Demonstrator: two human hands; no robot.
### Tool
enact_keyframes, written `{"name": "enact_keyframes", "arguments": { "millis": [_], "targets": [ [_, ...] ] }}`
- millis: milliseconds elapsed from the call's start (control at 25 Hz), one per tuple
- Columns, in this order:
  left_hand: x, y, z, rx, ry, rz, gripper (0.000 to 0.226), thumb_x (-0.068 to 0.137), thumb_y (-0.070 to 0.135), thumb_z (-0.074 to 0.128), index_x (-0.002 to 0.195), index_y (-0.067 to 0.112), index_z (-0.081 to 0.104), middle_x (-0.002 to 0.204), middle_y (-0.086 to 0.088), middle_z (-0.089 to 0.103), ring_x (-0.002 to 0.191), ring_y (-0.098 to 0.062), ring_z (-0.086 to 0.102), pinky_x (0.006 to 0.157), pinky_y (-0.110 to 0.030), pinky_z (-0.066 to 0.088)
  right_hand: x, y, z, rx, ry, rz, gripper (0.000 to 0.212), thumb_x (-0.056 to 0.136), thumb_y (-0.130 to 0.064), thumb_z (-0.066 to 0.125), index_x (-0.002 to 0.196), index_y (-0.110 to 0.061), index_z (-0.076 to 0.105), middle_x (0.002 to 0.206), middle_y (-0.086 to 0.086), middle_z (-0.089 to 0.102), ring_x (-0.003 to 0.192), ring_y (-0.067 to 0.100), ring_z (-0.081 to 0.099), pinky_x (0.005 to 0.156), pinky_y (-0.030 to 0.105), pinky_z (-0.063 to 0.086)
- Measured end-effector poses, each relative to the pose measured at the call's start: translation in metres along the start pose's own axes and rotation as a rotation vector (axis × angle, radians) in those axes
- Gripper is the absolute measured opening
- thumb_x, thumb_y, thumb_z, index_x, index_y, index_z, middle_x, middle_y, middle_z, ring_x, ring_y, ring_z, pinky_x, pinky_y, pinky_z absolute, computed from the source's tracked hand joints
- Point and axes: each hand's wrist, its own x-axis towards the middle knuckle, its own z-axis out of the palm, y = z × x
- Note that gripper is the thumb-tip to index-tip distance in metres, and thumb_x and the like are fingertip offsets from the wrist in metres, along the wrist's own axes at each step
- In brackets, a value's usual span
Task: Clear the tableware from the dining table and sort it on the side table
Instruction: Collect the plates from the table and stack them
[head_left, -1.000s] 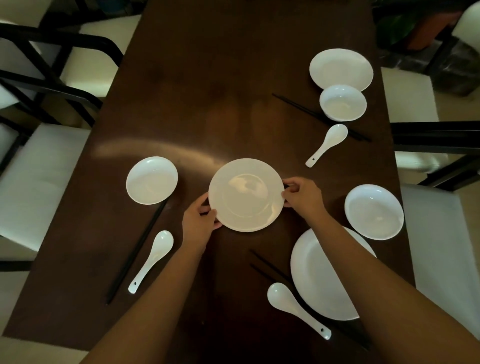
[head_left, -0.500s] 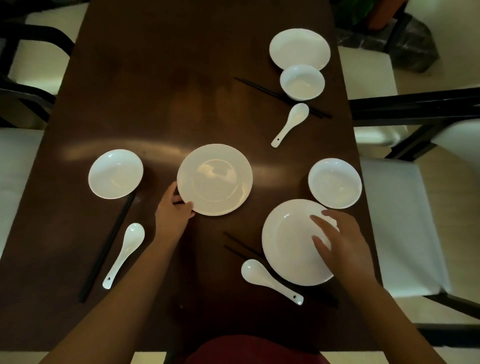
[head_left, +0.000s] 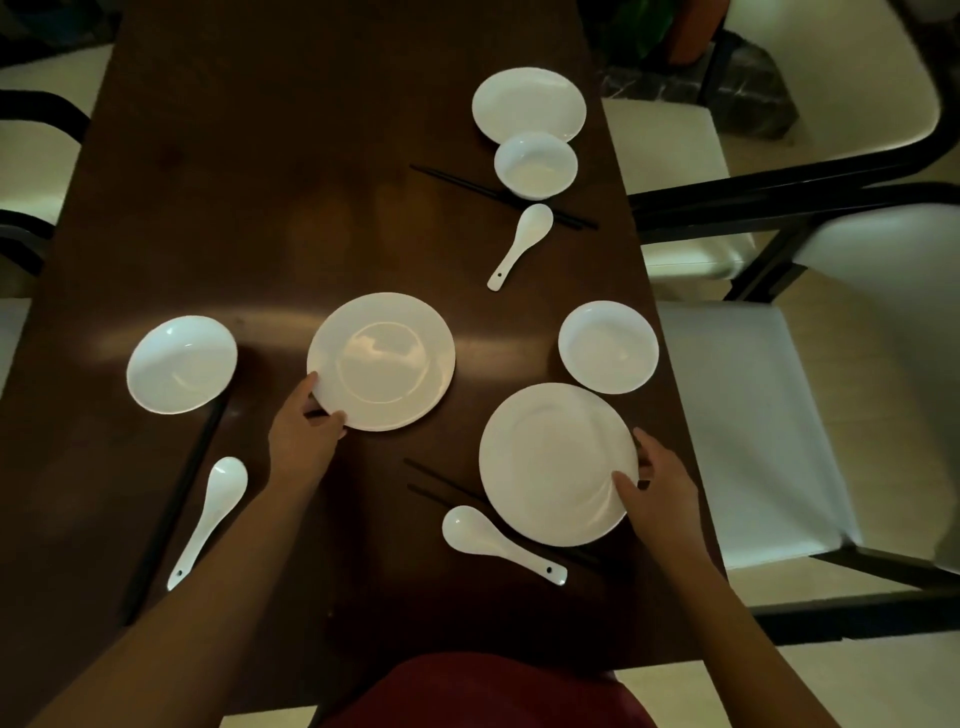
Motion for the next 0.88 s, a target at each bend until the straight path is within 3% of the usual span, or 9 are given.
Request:
{"name": "enact_keyframes", "arguments": {
  "millis": [120, 240, 400, 520, 680, 760, 880],
  "targets": [
    [-0.001, 0.002, -0.002, -0.029, -0.027, -0.027, 0.059, 0.082, 0.002, 0.063, 0.136, 0.018, 0.042, 0.129, -0.013, 0.054, 0.096, -0.019, 0.055, 0.085, -0.039, 0.054, 0.007, -0.002, -0.011, 0.19, -0.049, 0.126, 0.031, 0.083, -0.006, 0.06, 0.111, -0.019, 0.06, 0.103, 0.007, 0.067, 0.092, 0.023, 0.062, 0.078, 0.034, 0.052],
    [-0.003, 0.005, -0.003, -0.072, -0.031, -0.05, 0.061, 0.082, 0.0, 0.062, 0.136, 0.018, 0.041, 0.128, -0.013, 0.054, 0.095, -0.018, 0.056, 0.086, -0.039, 0.053, 0.004, -0.007, -0.025, 0.421, -0.177, 0.155, 0.027, 0.083, -0.004, 0.061, 0.097, -0.027, 0.058, 0.098, 0.002, 0.068, 0.09, 0.022, 0.066, 0.064, 0.033, 0.058],
    [-0.005, 0.006, -0.005, -0.135, -0.037, -0.062, 0.058, 0.085, 0.004, 0.06, 0.137, 0.018, 0.039, 0.127, -0.013, 0.053, 0.101, -0.019, 0.055, 0.078, -0.031, 0.052, -0.009, -0.02, -0.037, 0.506, -0.233, 0.126, 0.031, 0.083, -0.005, 0.063, 0.094, -0.033, 0.06, 0.09, -0.005, 0.071, 0.084, 0.016, 0.07, 0.055, 0.025, 0.057],
    [-0.003, 0.009, -0.006, -0.254, -0.045, -0.16, 0.052, 0.09, 0.015, 0.055, 0.138, 0.02, 0.036, 0.127, -0.012, 0.052, 0.102, -0.022, 0.058, 0.078, -0.032, 0.052, -0.012, -0.04, -0.033, 0.589, -0.291, 0.111, 0.029, 0.082, -0.007, 0.063, 0.097, -0.032, 0.061, 0.09, -0.006, 0.073, 0.085, 0.013, 0.07, 0.057, 0.025, 0.057],
    [-0.003, 0.014, -0.009, -0.521, -0.072, -0.385, 0.04, 0.095, 0.031, 0.044, 0.132, 0.017, 0.042, 0.117, -0.009, 0.06, 0.096, -0.024, 0.063, 0.081, -0.036, 0.052, 0.007, -0.102, 0.012, 0.752, -0.328, 0.103, 0.026, 0.086, -0.003, 0.058, 0.104, -0.021, 0.059, 0.092, -0.001, 0.069, 0.081, 0.014, 0.07, 0.055, 0.022, 0.056],
    [-0.003, 0.014, -0.01, -0.575, -0.079, -0.41, 0.04, 0.095, 0.037, 0.04, 0.128, 0.016, 0.046, 0.103, -0.006, 0.063, 0.091, -0.021, 0.064, 0.077, -0.034, 0.051, 0.022, -0.137, 0.042, 0.782, -0.322, 0.104, 0.026, 0.086, -0.002, 0.056, 0.097, -0.025, 0.058, 0.091, 0.001, 0.065, 0.08, 0.014, 0.066, 0.052, 0.022, 0.055],
    [0.0, 0.015, -0.01, -0.539, -0.07, -0.403, 0.034, 0.093, 0.03, 0.049, 0.123, 0.015, 0.05, 0.104, -0.006, 0.062, 0.086, -0.018, 0.064, 0.074, -0.033, 0.052, 0.043, -0.17, 0.078, 0.747, -0.319, 0.153, 0.027, 0.087, -0.002, 0.056, 0.094, -0.027, 0.056, 0.086, -0.009, 0.057, 0.078, 0.011, 0.06, 0.047, 0.021, 0.055]
  ]
}}
